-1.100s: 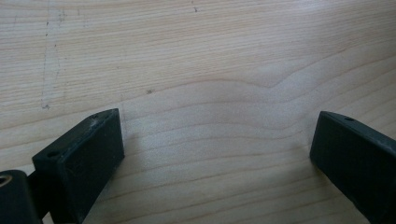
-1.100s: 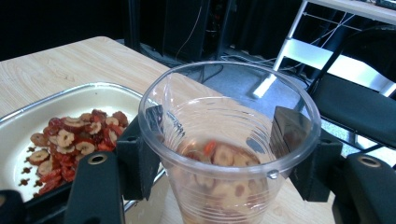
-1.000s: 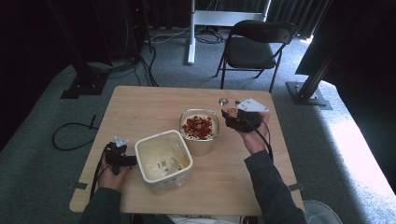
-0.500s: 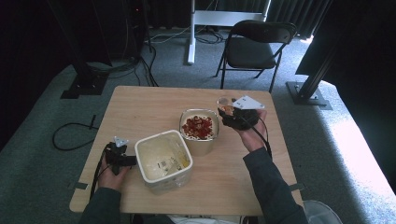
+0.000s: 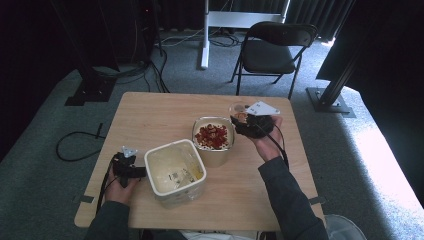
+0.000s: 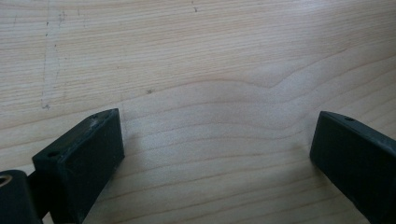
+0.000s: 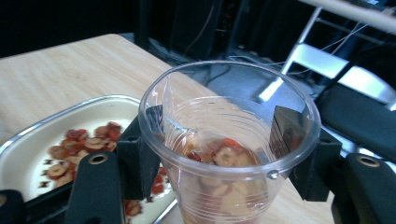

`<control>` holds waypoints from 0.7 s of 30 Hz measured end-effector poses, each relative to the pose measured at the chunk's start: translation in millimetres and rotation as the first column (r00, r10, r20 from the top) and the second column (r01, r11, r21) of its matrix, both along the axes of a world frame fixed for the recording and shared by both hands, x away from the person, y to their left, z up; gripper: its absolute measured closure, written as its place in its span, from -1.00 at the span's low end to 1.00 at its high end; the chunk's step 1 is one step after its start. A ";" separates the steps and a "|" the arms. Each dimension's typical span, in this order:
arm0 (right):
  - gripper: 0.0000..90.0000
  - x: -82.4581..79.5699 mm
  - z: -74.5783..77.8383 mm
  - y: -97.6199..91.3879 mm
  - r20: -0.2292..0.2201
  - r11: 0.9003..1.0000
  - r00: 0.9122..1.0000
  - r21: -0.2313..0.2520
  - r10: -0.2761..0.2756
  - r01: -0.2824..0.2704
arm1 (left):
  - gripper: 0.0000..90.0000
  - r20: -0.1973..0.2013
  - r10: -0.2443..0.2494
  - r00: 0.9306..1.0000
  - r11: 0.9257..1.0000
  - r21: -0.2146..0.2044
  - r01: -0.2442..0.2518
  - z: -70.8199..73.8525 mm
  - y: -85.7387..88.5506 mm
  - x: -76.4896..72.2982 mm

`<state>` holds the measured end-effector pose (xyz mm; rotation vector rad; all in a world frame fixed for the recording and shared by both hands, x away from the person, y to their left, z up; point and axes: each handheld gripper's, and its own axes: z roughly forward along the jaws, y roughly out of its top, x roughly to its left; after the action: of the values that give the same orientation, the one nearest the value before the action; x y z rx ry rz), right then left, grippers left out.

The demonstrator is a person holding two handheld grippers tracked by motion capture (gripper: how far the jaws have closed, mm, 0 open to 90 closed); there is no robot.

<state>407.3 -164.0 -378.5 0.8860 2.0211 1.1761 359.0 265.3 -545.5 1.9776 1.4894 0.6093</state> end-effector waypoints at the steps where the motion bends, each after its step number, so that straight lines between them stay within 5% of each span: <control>1: -0.21 -1.1 -1.1 1.7 0.000 1.000 1.000 -0.004 0.016 -0.016 | -0.93 0.000 0.000 1.000 1.000 0.000 0.000 0.0 0.0 0.0; 5: -0.19 -3.2 -1.0 -1.1 0.017 1.000 1.000 0.024 0.000 0.000 | -0.93 0.000 0.000 1.000 1.000 0.000 0.000 0.0 0.0 0.0; 13: -0.17 -1.7 -0.8 4.6 0.032 0.997 0.999 -0.082 -0.001 0.004 | -0.93 0.000 0.000 1.000 1.000 0.000 0.000 0.0 0.0 0.0; 21: -0.17 -0.3 -0.4 13.6 0.084 0.971 0.996 -0.236 -0.030 0.049 | -0.93 0.000 0.000 1.000 1.000 0.000 0.000 0.0 0.0 0.0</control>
<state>407.0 -150.3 -378.9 0.7444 2.0187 0.9093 359.0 265.2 -545.5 1.9776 1.4896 0.6095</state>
